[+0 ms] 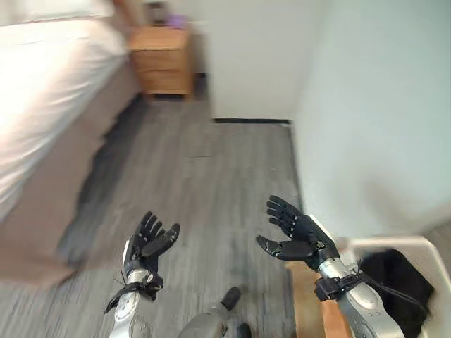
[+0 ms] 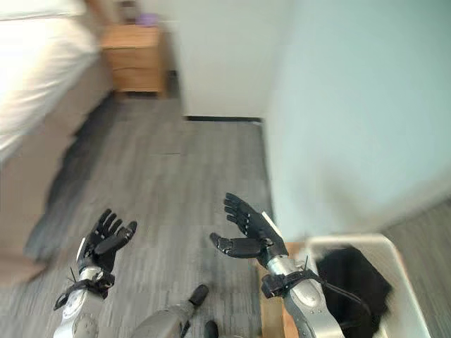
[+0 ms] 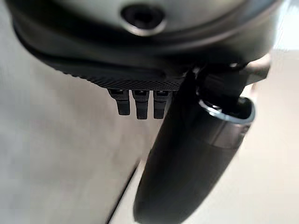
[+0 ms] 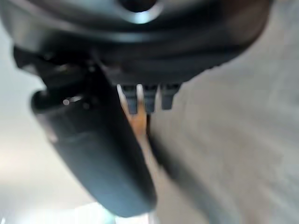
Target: Pick up bed clothes into laundry basket.
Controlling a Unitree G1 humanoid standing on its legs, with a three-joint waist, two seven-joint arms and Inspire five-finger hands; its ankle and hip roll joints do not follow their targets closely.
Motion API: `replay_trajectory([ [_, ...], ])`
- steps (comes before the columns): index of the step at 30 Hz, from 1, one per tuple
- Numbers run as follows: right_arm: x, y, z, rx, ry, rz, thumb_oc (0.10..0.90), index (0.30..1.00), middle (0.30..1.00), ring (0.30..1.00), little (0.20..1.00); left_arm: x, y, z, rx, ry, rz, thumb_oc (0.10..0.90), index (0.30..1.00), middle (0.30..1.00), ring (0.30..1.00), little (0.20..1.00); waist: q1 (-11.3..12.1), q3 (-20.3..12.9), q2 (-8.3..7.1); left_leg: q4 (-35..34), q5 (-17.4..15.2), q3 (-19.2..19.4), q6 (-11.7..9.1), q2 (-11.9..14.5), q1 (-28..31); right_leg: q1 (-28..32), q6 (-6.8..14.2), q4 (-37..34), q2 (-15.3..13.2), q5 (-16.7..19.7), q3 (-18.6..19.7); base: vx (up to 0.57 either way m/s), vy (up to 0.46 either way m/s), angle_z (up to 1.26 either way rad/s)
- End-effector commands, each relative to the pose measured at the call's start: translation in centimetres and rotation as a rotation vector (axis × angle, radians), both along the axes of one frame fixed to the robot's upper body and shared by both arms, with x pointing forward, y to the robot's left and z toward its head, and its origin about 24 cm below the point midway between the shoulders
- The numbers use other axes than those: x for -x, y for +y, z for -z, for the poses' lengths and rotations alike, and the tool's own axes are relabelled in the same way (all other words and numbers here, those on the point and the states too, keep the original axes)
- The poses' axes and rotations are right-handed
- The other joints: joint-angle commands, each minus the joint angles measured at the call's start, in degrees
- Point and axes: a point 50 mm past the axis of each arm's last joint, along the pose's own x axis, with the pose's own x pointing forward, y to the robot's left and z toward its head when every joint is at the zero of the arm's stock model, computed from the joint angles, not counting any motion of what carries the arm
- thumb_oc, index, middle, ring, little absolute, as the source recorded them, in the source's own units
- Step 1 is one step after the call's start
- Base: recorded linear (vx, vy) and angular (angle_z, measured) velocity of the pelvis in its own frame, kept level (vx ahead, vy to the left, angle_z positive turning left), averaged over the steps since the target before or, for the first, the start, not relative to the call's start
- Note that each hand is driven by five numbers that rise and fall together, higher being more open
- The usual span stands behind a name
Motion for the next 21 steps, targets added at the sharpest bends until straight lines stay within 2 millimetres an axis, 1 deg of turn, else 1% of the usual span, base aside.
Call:
replay_trajectory([
  [1, -0.8, -1.3, -3.9, -0.066, -0.223, 0.029, 0.800, 0.900, 0.900, 0.900, 0.900, -1.3, 0.8, -6.0, -0.200, -0.269, 0.031, 0.800, 0.900, 0.900, 0.900, 0.900, 0.9, -4.9, -0.47, -0.6, -0.4, 10.4, 2.2, 14.8, 5.3, -6.7, 9.8, 2.6, -4.8, 1.9, -4.8, -0.12, 0.033, 2.84],
  [2, -0.4, -1.7, -3.4, -0.038, -0.203, 0.039, 0.800, 0.900, 0.900, 0.900, 0.900, -1.0, 0.7, -5.9, -0.201, -0.270, 0.035, 0.800, 0.900, 0.900, 0.900, 0.900, 0.2, -5.6, -0.12, -3.4, -1.0, 12.6, 1.2, 16.6, 8.0, -6.1, 9.9, 2.3, -5.5, 1.3, -8.2, -0.12, 0.062, 2.77],
  [3, -0.1, -2.1, -2.9, -0.022, -0.178, 0.050, 0.800, 0.900, 0.900, 0.900, 0.900, -1.0, 0.4, -6.2, -0.205, -0.288, 0.049, 0.800, 0.900, 0.900, 0.900, 0.900, 0.0, -6.2, 0.24, -5.6, -1.2, 14.7, 0.4, 17.7, 9.3, -5.3, 10.1, 2.1, -6.4, 1.2, -11.7, -0.02, 0.105, 2.49],
  [4, 0.1, -2.6, -2.3, -0.004, -0.153, 0.073, 0.800, 0.900, 0.900, 0.900, 0.900, -1.1, 0.0, -6.5, -0.213, -0.301, 0.068, 0.800, 0.900, 0.900, 0.900, 0.900, -0.2, -6.8, 0.62, -7.2, -1.5, 16.3, -0.3, 18.1, 9.8, -4.4, 10.4, 2.4, -7.6, 1.2, -15.0, 0.07, 0.117, 2.55],
  [5, 0.2, -2.8, -1.9, -0.008, -0.135, 0.085, 0.800, 0.900, 0.900, 0.900, 0.900, -1.2, -0.3, -6.5, -0.210, -0.302, 0.088, 0.800, 0.900, 0.900, 0.900, 0.900, -0.7, -7.7, 1.16, -8.6, -3.2, 18.5, -1.1, 18.9, 10.9, -3.1, 11.0, 2.8, -8.3, 0.3, -17.4, 0.08, 0.089, 2.13],
  [6, 0.3, -2.9, -1.9, -0.008, -0.134, 0.085, 0.800, 0.900, 0.900, 0.900, 0.900, -1.2, -0.3, -6.5, -0.209, -0.300, 0.089, 0.800, 0.900, 0.900, 0.900, 0.900, -0.9, -7.7, 1.24, -8.7, -3.3, 18.3, -1.1, 18.9, 11.0, -2.9, 11.0, 2.8, -8.3, 0.2, -17.7, 0.07, 0.119, 2.07],
  [7, 0.4, -3.1, -1.6, -0.012, -0.122, 0.106, 0.800, 0.900, 0.900, 0.900, 0.900, -1.4, -0.7, -6.7, -0.216, -0.310, 0.116, 0.800, 0.900, 0.900, 0.900, 0.900, -1.3, -8.4, 1.81, -10.8, -4.0, 21.7, -1.1, 18.9, 11.5, -2.0, 11.2, 3.1, -9.2, 0.2, -20.4, -0.01, 0.151, 2.06],
  [8, 0.6, -3.4, -1.3, -0.011, -0.111, 0.125, 0.800, 0.900, 0.900, 0.900, 0.900, -1.5, -1.1, -6.8, -0.210, -0.313, 0.143, 0.800, 0.900, 0.900, 0.900, 0.900, -1.9, -8.9, 2.21, -13.3, -4.0, 23.6, -0.8, 18.4, 12.0, -1.3, 11.4, 3.3, -9.9, 0.2, -22.5, -0.03, 0.264, 2.28],
  [9, 0.7, -3.7, -1.0, 0.008, -0.103, 0.152, 0.800, 0.900, 0.900, 0.900, 0.900, -1.5, -1.7, -6.4, -0.190, -0.305, 0.171, 0.800, 0.900, 0.900, 0.900, 0.900, -2.6, -9.7, 3.06, -16.3, -3.5, 27.1, -0.4, 18.2, 12.5, -1.0, 11.7, 4.5, -10.5, -0.5, -24.8, 0.01, 0.326, 2.36],
  [10, 0.8, -3.7, -0.7, 0.005, -0.086, 0.168, 0.800, 0.900, 0.900, 0.900, 0.900, -1.3, -2.0, -6.2, -0.140, -0.308, 0.165, 0.800, 0.900, 0.900, 0.900, 0.900, -2.0, -9.9, 3.70, -19.1, -2.6, 23.7, -0.6, 16.6, 13.1, -1.0, 11.8, 5.2, -11.4, -0.6, -25.1, 0.03, 0.345, 2.51],
  [11, 0.9, -3.9, -0.5, 0.007, -0.075, 0.180, 0.800, 0.900, 0.900, 0.900, 0.900, -1.2, -2.2, -5.9, -0.127, -0.297, 0.175, 0.800, 0.900, 0.900, 0.900, 0.900, -2.1, -9.8, 4.24, -19.7, -2.9, 20.2, 0.5, 14.5, 13.0, -1.6, 12.3, 8.5, -13.2, -0.2, -25.4, 0.09, 0.380, 2.11],
  [12, 0.9, -3.7, -0.4, 0.013, -0.072, 0.177, 0.800, 0.900, 0.900, 0.900, 0.900, -1.2, -2.3, -5.6, -0.120, -0.281, 0.172, 0.800, 0.900, 0.900, 0.900, 0.900, -2.7, -9.9, 4.78, -21.4, -3.0, 18.2, 1.8, 12.8, 13.9, -3.0, 13.2, 13.5, -15.3, 0.6, -24.9, 0.13, 0.427, 1.86],
  [13, 1.1, -3.7, -0.3, 0.034, -0.070, 0.182, 0.800, 0.900, 0.900, 0.900, 0.900, -1.1, -2.3, -5.4, -0.130, -0.260, 0.176, 0.800, 0.900, 0.900, 0.900, 0.900, -4.0, -9.5, 5.21, -21.9, -3.7, 15.9, 3.9, 10.7, 15.1, -5.0, 14.7, 20.9, -18.6, 4.6, -21.3, 0.10, 0.355, 1.21],
  [14, 1.1, -3.7, -0.3, 0.034, -0.070, 0.182, 0.800, 0.900, 0.900, 0.900, 0.900, -1.2, -2.3, -5.4, -0.131, -0.260, 0.176, 0.800, 0.900, 0.900, 0.900, 0.900, -4.1, -9.5, 5.03, -21.9, -3.6, 15.8, 4.2, 10.3, 15.0, -5.3, 15.0, 21.4, -19.2, 4.6, -21.2, -0.01, 0.426, 1.20],
  [15, 0.9, -3.6, -0.1, 0.054, -0.059, 0.180, 0.800, 0.900, 0.900, 0.900, 0.900, -1.4, -2.3, -5.8, -0.191, -0.257, 0.203, 0.800, 0.900, 0.900, 0.900, 0.900, -6.5, -7.0, 5.92, -21.6, -2.7, 12.3, 6.9, 7.9, 15.8, -10.6, 14.7, 29.6, -20.7, 13.2, -11.4, -0.14, 0.258, 1.00],
  [16, 0.9, -3.6, -0.1, 0.053, -0.061, 0.184, 0.800, 0.900, 0.900, 0.900, 0.900, -1.7, -2.2, -6.0, -0.214, -0.254, 0.214, 0.800, 0.900, 0.900, 0.900, 0.900, -8.0, -6.2, 6.07, -21.2, -2.2, 9.8, 7.3, 7.5, 15.5, -14.4, 14.5, 31.9, -17.1, 13.5, -2.4, -0.16, 0.222, 1.30],
  [17, 0.9, -3.7, 0.1, 0.045, -0.049, 0.186, 0.800, 0.900, 0.900, 0.900, 0.900, -1.9, -2.2, -6.0, -0.247, -0.247, 0.232, 0.800, 0.900, 0.900, 0.900, 0.900, -8.8, -6.4, 6.07, -20.5, -2.2, 7.2, 7.4, 6.9, 14.8, -15.2, 14.3, 30.4, -12.7, 11.4, 4.5, -0.05, -0.013, 1.43],
  [18, 1.0, -3.8, 0.2, 0.040, -0.039, 0.190, 0.800, 0.900, 0.900, 0.900, 0.900, -2.0, -2.4, -6.1, -0.259, -0.249, 0.248, 0.800, 0.900, 0.900, 0.900, 0.900, -10.2, -7.0, 6.07, -20.6, -1.8, 4.6, 7.2, 6.5, 14.9, -15.6, 13.8, 28.6, -7.9, 9.0, 11.2, 0.10, -0.034, 1.48],
  [19, 1.2, -3.9, 0.5, 0.028, -0.021, 0.187, 0.800, 0.900, 0.900, 0.900, 0.900, -2.1, -2.4, -6.3, -0.274, -0.258, 0.252, 0.800, 0.900, 0.900, 0.900, 0.900, -11.1, -7.5, 6.01, -21.7, -1.7, 2.6, 6.8, 6.1, 15.8, -15.6, 14.0, 26.1, -4.7, 7.2, 16.1, 0.16, -0.021, 1.53],
  [20, 1.3, -4.1, 0.6, 0.024, -0.019, 0.184, 0.800, 0.900, 0.900, 0.900, 0.900, -1.9, -2.3, -6.5, -0.279, -0.265, 0.250, 0.800, 0.900, 0.900, 0.900, 0.900, -11.0, -7.7, 5.81, -22.2, -1.5, 2.4, 6.6, 5.8, 15.8, -15.3, 13.9, 22.9, -4.1, 6.7, 17.1, 0.15, -0.021, 1.54],
  [21, 1.4, -4.1, 0.6, 0.030, -0.017, 0.175, 0.800, 0.900, 0.900, 0.900, 0.900, -1.8, -2.1, -6.5, -0.291, -0.263, 0.241, 0.800, 0.900, 0.900, 0.900, 0.900, -10.5, -7.9, 5.45, -22.4, -1.7, 2.5, 6.4, 5.5, 15.7, -14.7, 13.6, 17.5, -3.9, 4.6, 16.5, 0.09, -0.031, 1.14],
])
